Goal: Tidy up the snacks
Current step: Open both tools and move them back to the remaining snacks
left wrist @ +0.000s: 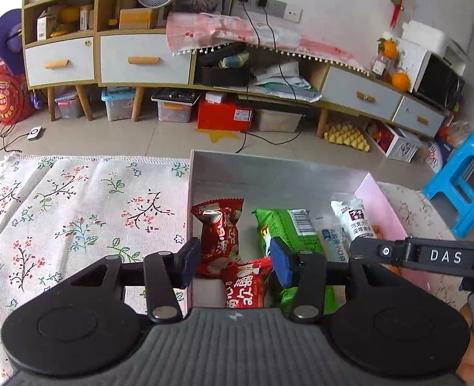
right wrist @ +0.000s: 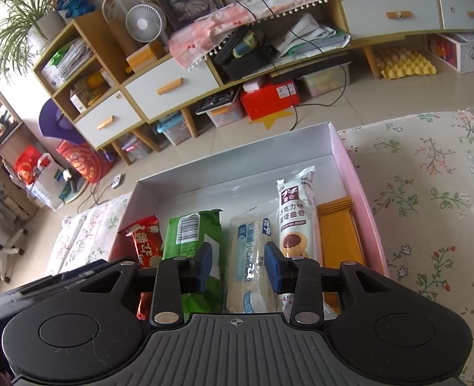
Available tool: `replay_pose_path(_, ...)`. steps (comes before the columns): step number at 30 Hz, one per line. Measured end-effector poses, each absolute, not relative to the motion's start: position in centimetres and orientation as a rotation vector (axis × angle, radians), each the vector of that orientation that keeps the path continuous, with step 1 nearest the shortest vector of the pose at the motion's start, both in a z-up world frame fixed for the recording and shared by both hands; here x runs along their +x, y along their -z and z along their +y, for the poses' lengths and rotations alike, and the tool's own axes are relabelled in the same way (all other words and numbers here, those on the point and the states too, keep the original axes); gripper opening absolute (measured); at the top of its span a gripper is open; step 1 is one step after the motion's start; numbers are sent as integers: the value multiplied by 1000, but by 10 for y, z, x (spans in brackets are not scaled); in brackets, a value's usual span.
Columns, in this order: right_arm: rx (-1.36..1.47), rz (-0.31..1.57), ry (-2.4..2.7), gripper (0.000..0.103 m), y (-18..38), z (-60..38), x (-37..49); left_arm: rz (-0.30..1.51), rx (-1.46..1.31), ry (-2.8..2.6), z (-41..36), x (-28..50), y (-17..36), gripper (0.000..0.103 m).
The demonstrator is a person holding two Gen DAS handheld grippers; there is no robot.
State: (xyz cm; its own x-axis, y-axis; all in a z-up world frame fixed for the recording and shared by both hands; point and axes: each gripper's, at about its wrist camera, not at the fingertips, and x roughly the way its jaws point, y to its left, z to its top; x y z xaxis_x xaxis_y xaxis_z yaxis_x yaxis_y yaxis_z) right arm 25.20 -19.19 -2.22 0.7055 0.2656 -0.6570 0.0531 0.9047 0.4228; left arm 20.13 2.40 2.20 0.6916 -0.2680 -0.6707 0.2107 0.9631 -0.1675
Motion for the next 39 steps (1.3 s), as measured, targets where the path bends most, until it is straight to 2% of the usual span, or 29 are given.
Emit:
replay_pose_path(5,480,799,-128,36,11,-203,246,765,-74,259,20,191,-28,51)
replay_pose_path(7,493,802,-128,36,5,-209,242,769,-61,251,18,187,-31,58)
replay_pose_path(9,511,812,-130,37,-2,-214,238,776,-56,233,19,182,-34,60)
replay_pose_path(11,550,844,-140,41,-6,-221,234,785,-72,227,22,176,-36,60)
replay_pose_path(20,637,858,-189,41,-29,-249,188,856,-178,217,34,151,-41,61)
replay_pose_path(34,520,859,-293,41,-37,-239,110,942,-165,217,21,89,-19,61)
replay_pose_path(36,497,856,-310,48,-36,-234,100,952,-183,214,23,81,-17,61)
replay_pose_path(39,415,849,-309,48,-33,-223,85,963,-193,206,25,72,-14,61)
